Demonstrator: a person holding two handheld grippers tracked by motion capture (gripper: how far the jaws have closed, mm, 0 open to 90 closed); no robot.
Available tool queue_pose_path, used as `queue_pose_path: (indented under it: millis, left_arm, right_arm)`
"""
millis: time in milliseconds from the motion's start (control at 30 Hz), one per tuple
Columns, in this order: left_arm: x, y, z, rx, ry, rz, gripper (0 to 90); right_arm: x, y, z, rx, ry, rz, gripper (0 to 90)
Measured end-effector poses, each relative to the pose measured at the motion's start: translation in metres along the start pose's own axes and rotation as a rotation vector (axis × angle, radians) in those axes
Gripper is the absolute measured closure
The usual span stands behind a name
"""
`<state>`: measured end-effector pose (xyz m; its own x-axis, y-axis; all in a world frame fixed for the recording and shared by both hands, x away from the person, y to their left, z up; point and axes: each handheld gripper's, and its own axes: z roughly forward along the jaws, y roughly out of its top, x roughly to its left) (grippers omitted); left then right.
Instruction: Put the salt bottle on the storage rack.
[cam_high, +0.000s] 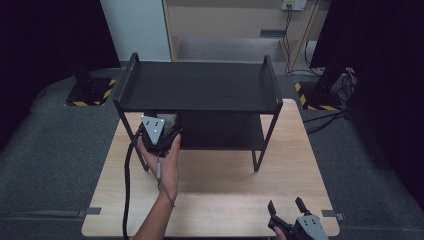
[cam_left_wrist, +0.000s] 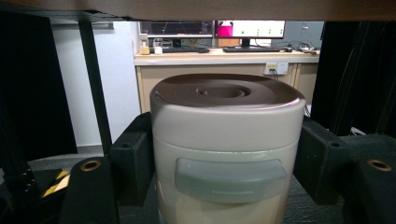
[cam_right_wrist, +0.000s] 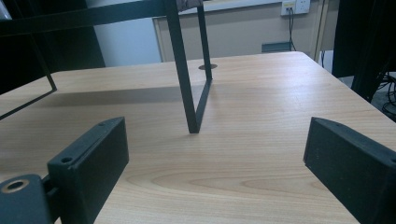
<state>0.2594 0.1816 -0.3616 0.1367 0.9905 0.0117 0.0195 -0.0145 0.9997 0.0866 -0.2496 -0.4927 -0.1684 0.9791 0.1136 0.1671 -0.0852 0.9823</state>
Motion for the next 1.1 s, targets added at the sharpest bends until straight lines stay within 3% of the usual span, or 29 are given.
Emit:
queue_pose_path:
  millis: [300,667,867,1100]
  left_arm:
    - [0.000,-0.002,-0.002,-0.022,0.002,-0.004,14.6]
    - [-0.002,-0.003,-0.018,-0.044,0.015,-0.001,11.2]
    - [-0.001,-0.009,-0.034,-0.062,0.001,-0.017,10.7]
    - [-0.001,-0.017,-0.066,-0.088,-0.029,-0.035,9.8]
  right_arm:
    - [0.000,0.000,0.000,-0.004,0.005,0.000,6.6]
    - [0.003,0.001,0.000,-0.009,0.011,-0.004,6.3]
    - [0.004,0.002,-0.002,-0.016,0.013,-0.004,6.2]
    - [0.007,0.002,-0.005,-0.023,0.021,-0.004,6.1]
